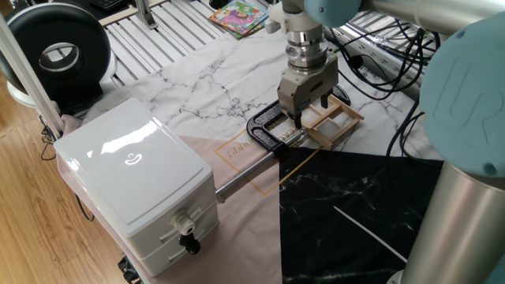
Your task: Close a sliding window
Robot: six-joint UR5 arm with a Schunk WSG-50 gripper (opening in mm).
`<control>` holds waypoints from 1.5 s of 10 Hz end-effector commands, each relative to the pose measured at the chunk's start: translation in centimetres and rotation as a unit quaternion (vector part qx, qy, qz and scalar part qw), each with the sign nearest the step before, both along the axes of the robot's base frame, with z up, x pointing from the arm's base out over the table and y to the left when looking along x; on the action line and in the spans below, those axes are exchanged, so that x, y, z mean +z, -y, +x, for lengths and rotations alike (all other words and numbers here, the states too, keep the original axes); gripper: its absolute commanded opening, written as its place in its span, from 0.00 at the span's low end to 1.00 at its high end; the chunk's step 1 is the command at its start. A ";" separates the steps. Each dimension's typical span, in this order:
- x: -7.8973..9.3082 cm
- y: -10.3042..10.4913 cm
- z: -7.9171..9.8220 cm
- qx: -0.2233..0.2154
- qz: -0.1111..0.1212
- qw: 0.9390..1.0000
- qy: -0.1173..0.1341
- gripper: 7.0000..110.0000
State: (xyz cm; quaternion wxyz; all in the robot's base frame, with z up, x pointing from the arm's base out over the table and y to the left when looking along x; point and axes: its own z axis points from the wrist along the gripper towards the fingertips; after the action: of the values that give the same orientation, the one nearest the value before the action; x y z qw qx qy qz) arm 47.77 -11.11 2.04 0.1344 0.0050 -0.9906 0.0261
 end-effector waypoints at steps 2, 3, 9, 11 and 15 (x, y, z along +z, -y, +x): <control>0.1 0.0 0.0 0.019 0.010 1.000 -0.003 0.36; 0.1 -0.1 0.3 0.025 0.013 1.000 0.001 0.36; -0.4 -0.1 2.4 0.044 0.016 0.998 0.044 0.15; -0.3 0.4 1.9 0.047 0.007 0.998 0.033 0.15; 0.4 1.2 1.5 0.053 -0.010 0.998 0.032 0.36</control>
State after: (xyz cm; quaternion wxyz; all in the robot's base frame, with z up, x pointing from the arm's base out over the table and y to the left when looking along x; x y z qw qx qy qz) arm 49.32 -12.30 1.98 0.1054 0.0553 -0.9919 0.0436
